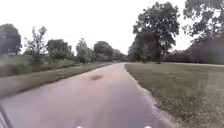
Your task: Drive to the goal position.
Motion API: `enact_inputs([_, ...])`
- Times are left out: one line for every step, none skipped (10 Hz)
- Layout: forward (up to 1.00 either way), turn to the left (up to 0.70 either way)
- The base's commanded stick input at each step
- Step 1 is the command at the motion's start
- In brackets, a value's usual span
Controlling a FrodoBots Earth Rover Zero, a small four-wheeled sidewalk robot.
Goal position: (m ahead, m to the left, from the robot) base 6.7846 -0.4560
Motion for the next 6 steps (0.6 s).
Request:
enact_inputs([0.70,0.01])
enact_inputs([0.70,0.01])
enact_inputs([0.70,0.01])
enact_inputs([0.70,0.01])
enact_inputs([0.70,0.01])
enact_inputs([0.70,0.01])
